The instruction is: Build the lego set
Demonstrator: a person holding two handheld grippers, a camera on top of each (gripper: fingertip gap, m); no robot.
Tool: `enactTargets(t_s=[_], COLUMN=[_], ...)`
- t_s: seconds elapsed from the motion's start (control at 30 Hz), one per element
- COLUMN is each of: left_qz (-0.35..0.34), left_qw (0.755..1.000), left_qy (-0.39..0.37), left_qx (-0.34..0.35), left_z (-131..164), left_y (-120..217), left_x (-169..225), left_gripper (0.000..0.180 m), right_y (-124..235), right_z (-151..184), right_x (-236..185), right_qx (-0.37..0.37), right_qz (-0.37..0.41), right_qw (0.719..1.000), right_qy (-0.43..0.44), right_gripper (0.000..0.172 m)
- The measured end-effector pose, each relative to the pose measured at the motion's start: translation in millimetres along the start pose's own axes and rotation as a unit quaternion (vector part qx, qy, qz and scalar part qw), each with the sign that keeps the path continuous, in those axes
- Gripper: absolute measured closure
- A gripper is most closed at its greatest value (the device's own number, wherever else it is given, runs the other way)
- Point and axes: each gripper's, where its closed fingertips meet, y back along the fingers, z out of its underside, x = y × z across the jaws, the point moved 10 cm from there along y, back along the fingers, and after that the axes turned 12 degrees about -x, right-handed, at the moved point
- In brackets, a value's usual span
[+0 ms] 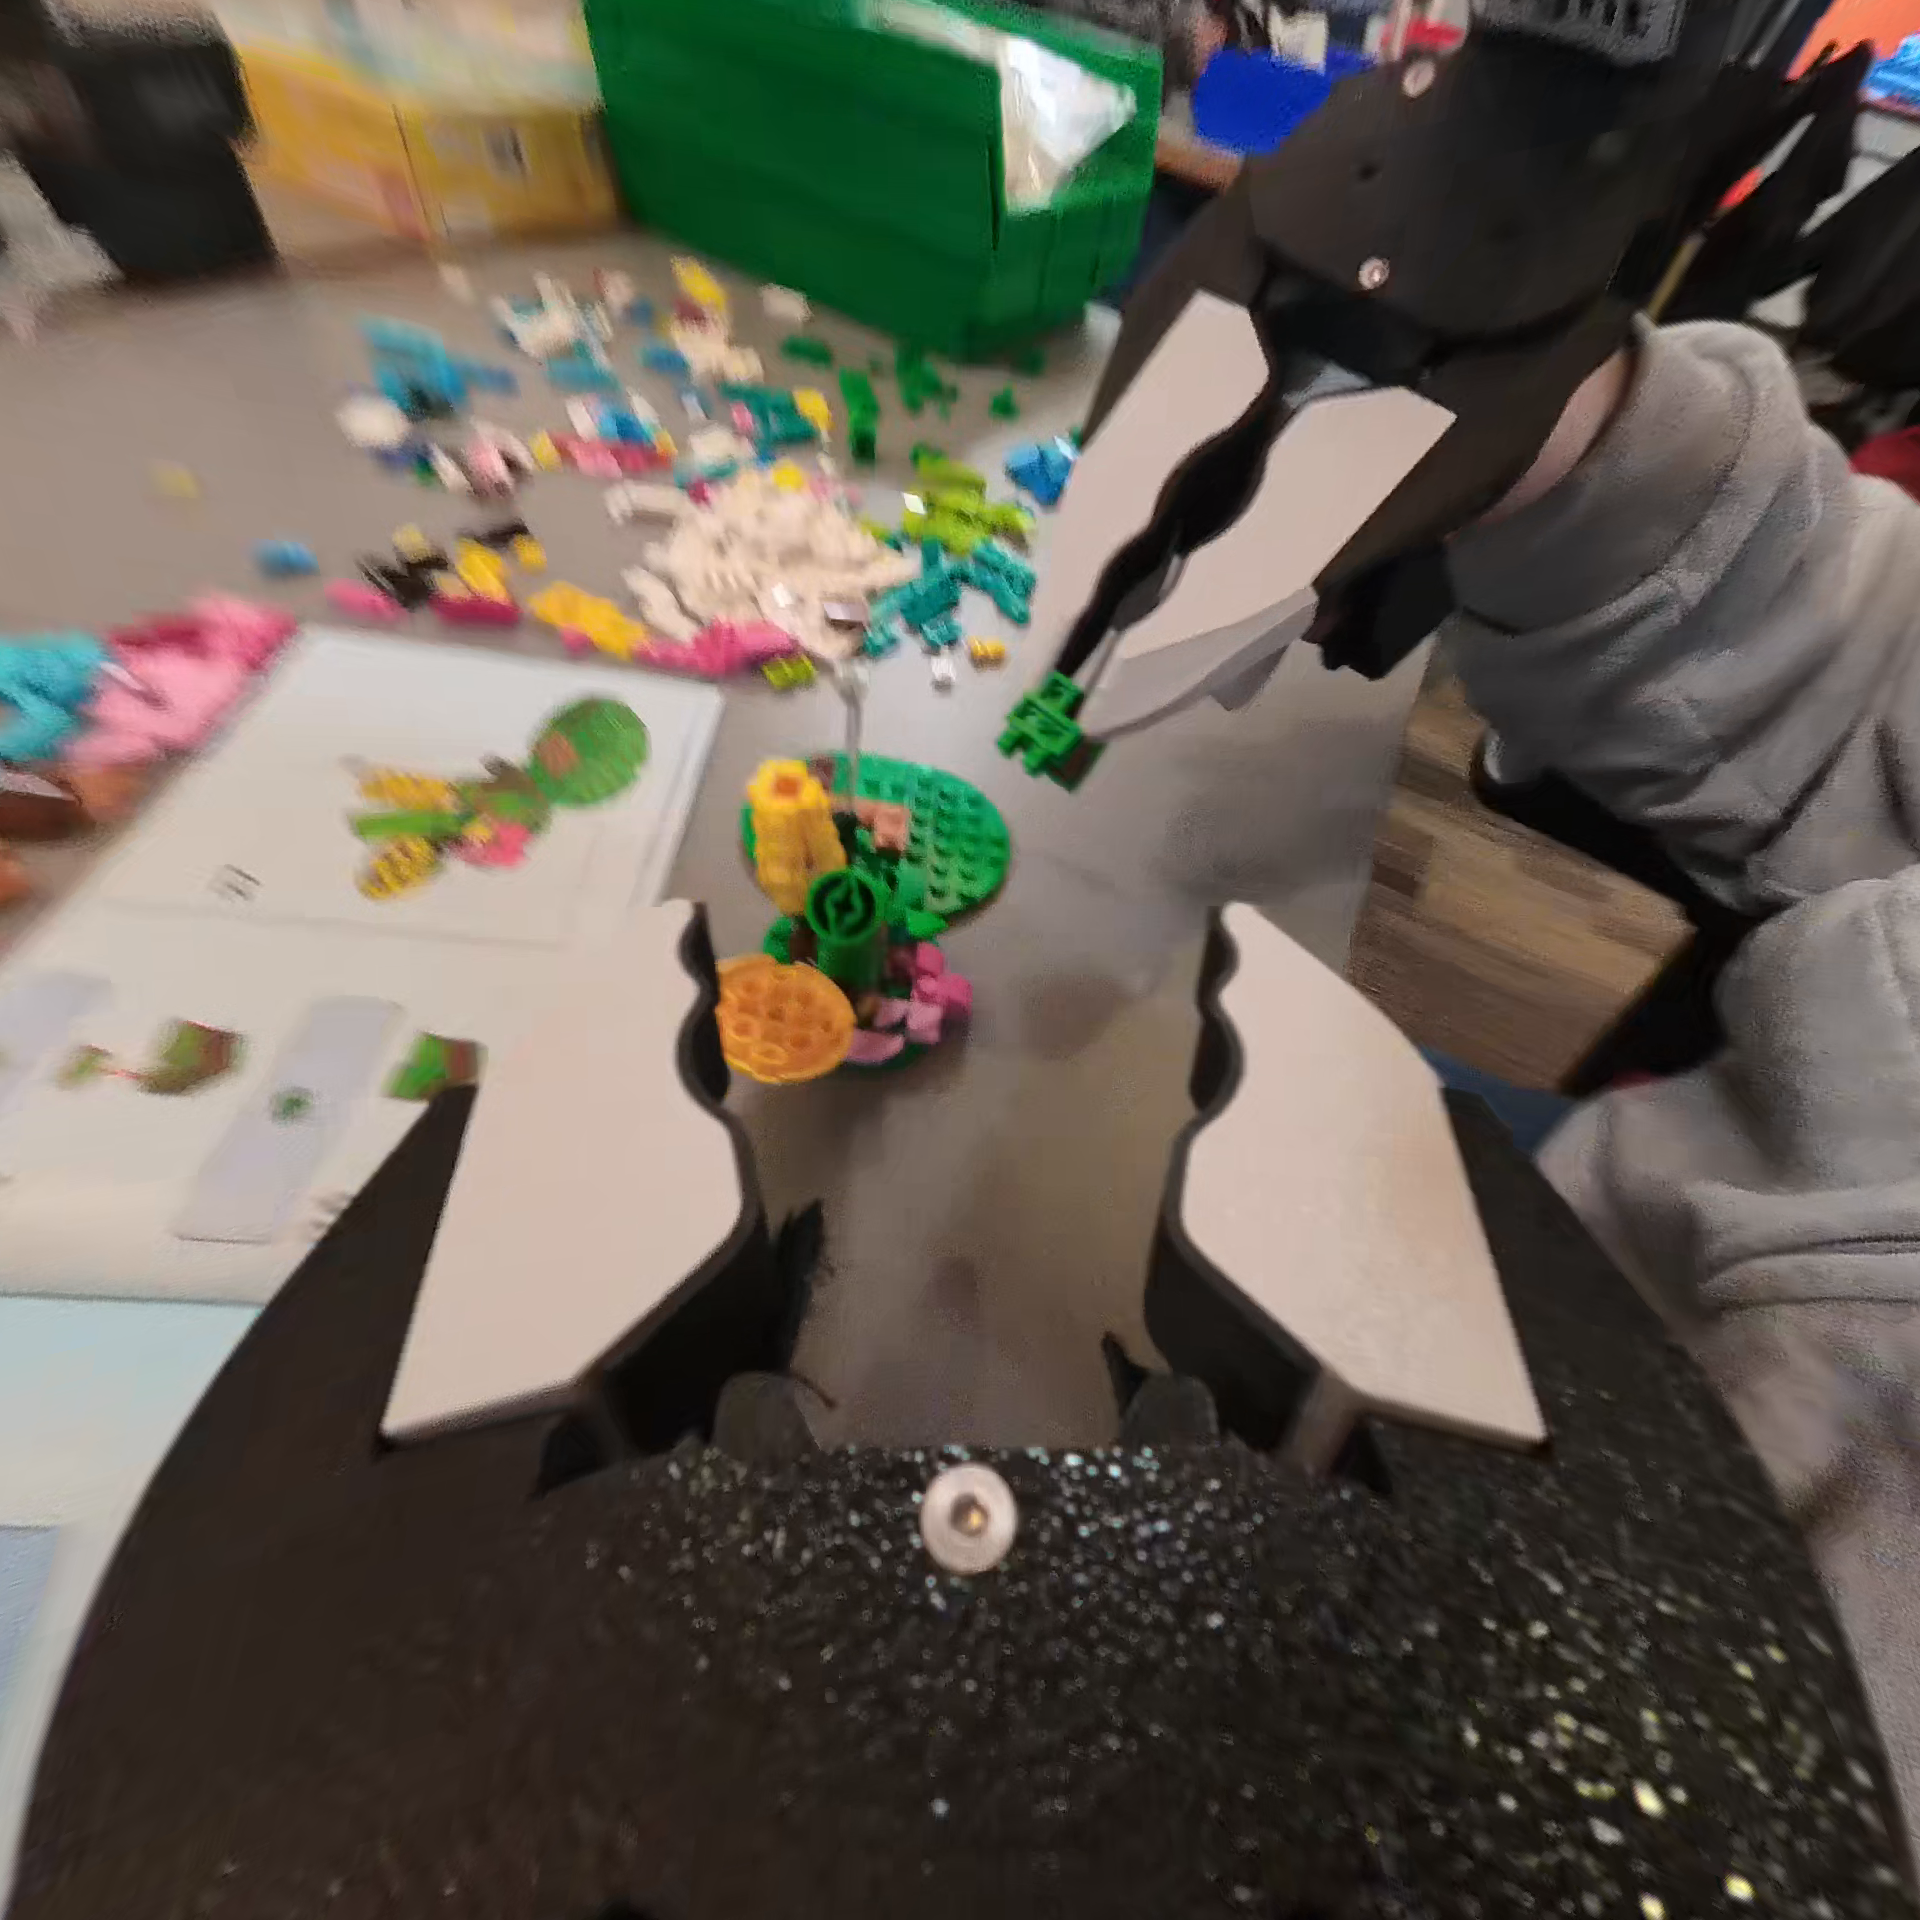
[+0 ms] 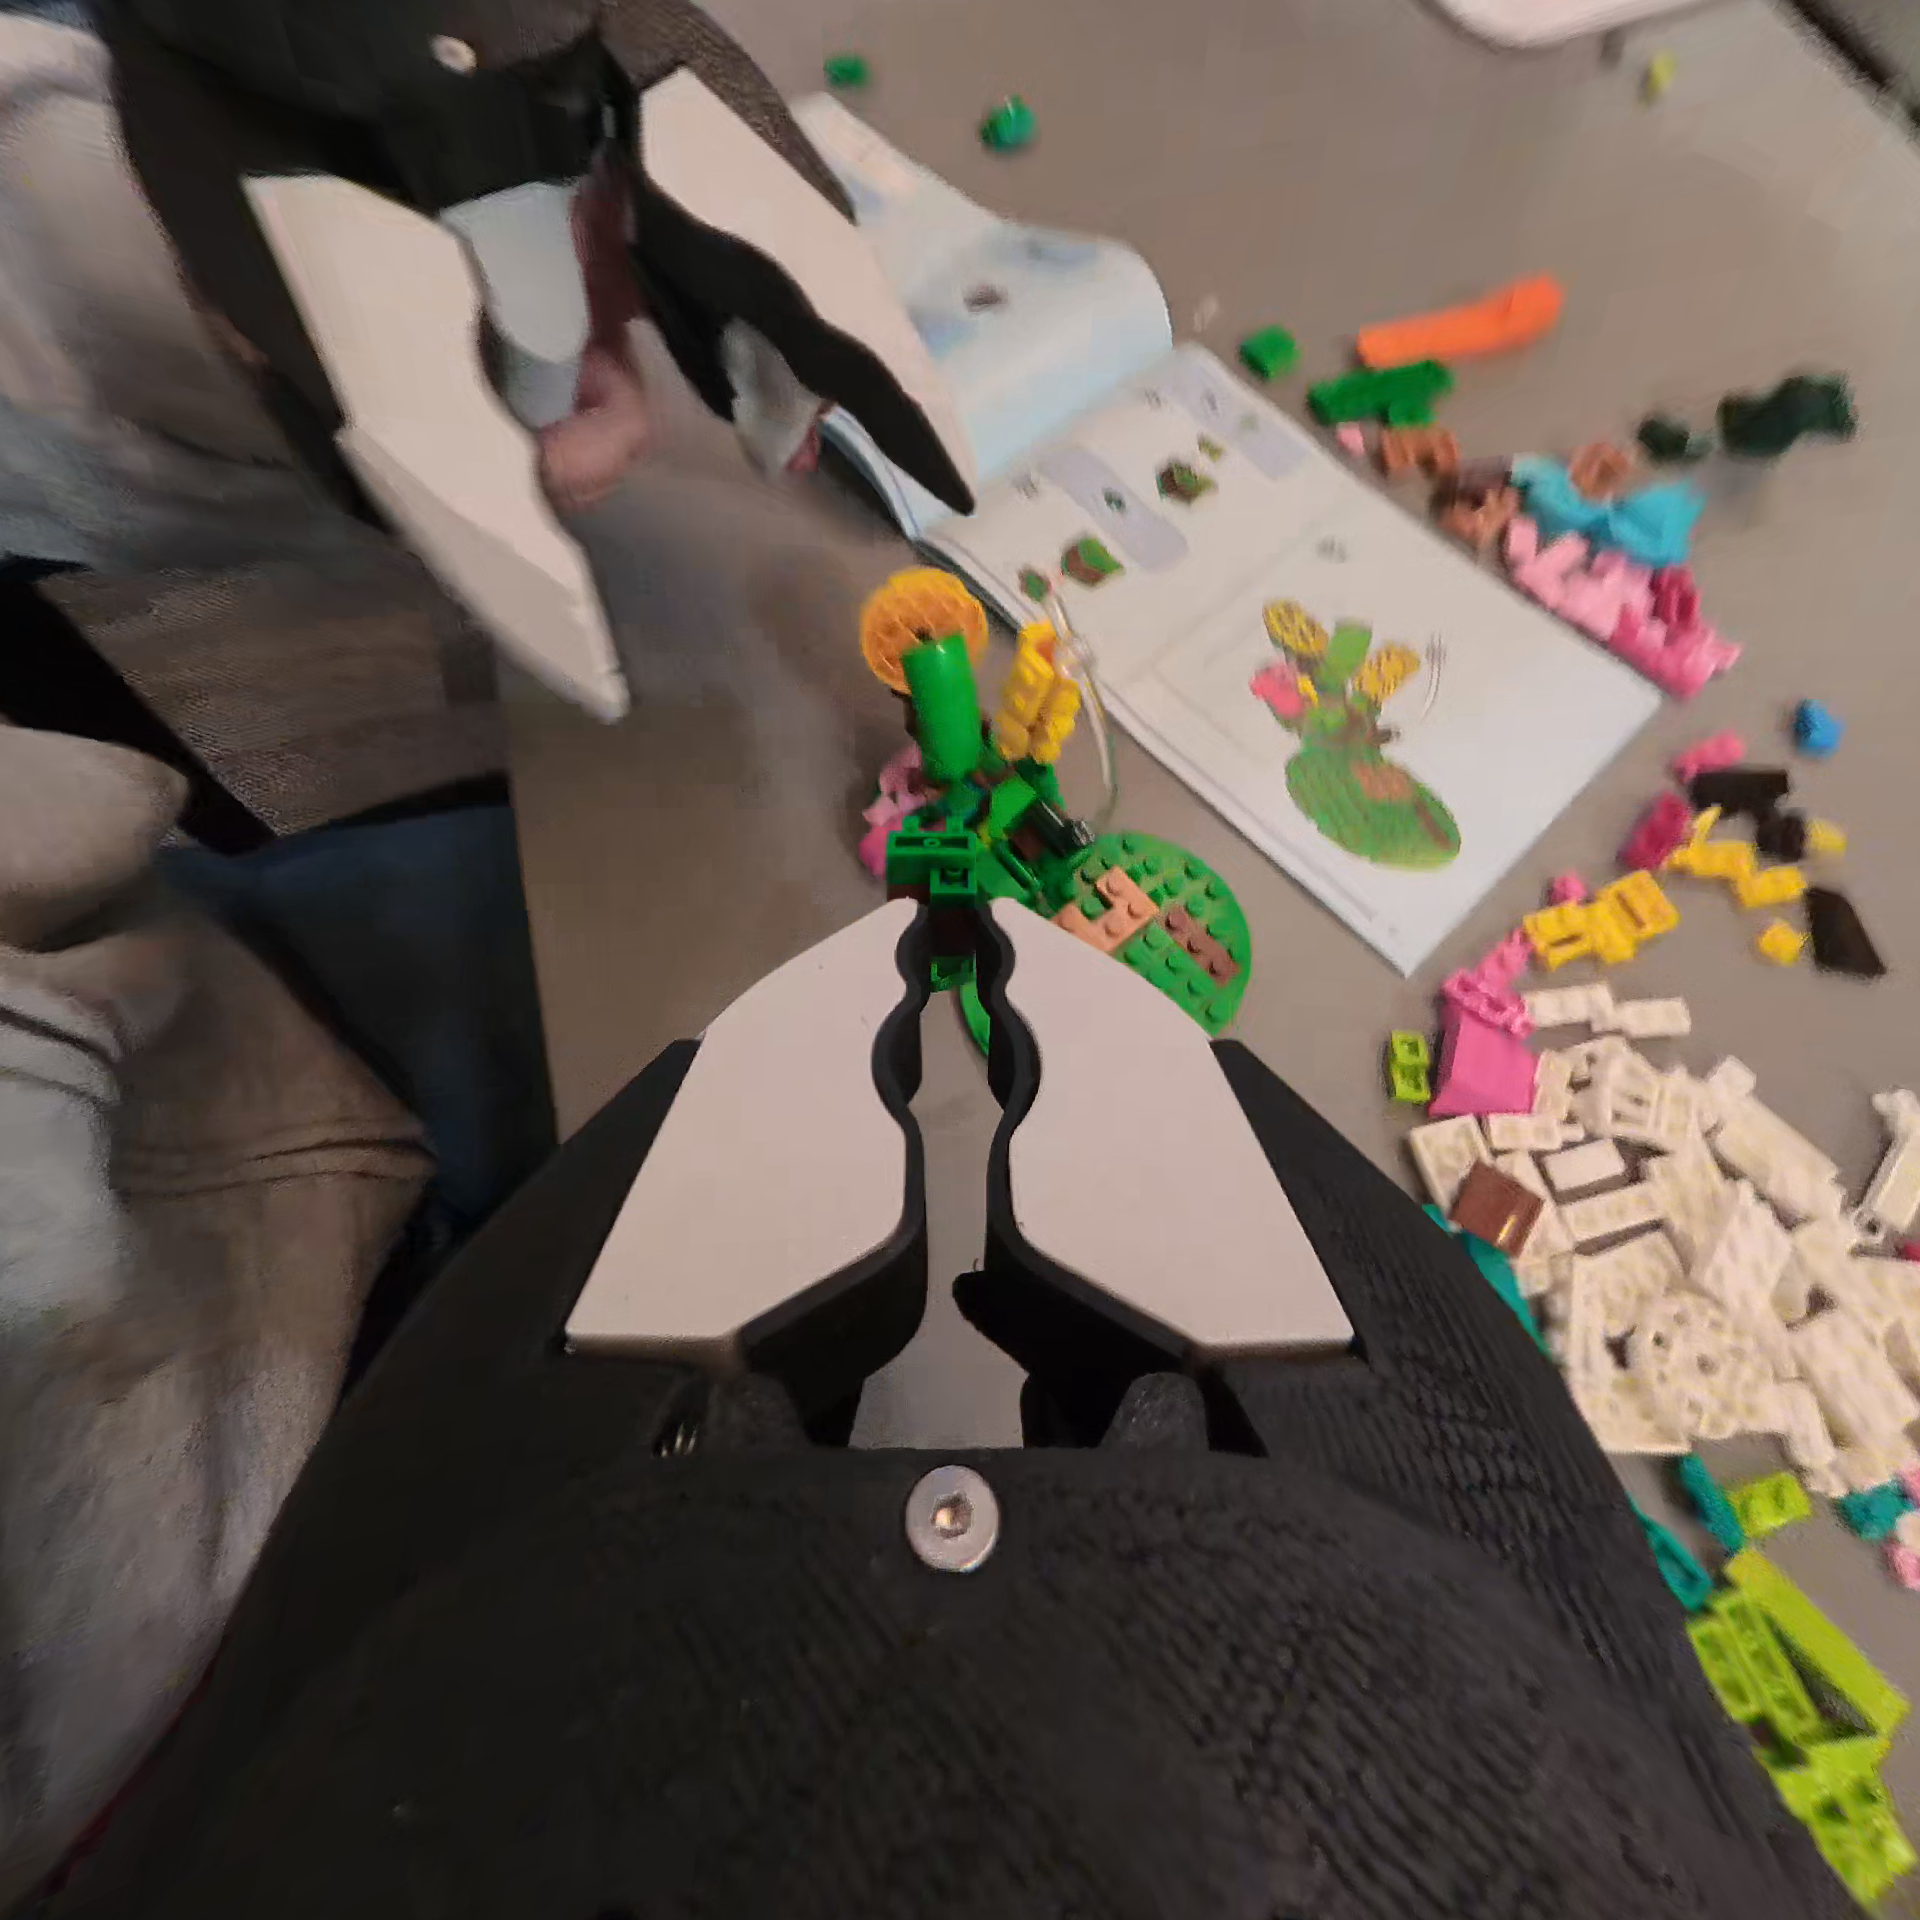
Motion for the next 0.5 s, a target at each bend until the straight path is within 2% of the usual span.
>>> enactTargets(t_s=[0.07, 0.3, 0.43, 0.5], left_qz=[0.037, 0.041, 0.092, 0.085], left_qw=[0.998, 0.996, 0.992, 0.992], left_qy=[0.04, 0.031, 0.035, 0.018], left_qx=[-0.044, -0.071, -0.082, -0.088], left_z=[5, 1, -2, -3], left_y=[-13, -21, -20, -17], left_x=[-4, -2, 10, 11], left_gripper=[0.075, 0.08, 0.083, 0.085], right_y=[-11, -21, -21, -21], right_z=[0, -5, -8, -11], right_x=[6, 21, 25, 26], right_qx=[-0.03, -0.112, -0.146, -0.162], right_qz=[-0.016, -0.029, -0.033, -0.027], right_qw=[0.999, 0.99, 0.986, 0.984], right_qy=[-0.029, -0.077, -0.078, -0.069], right_gripper=[0.166, 0.166, 0.166, 0.166])
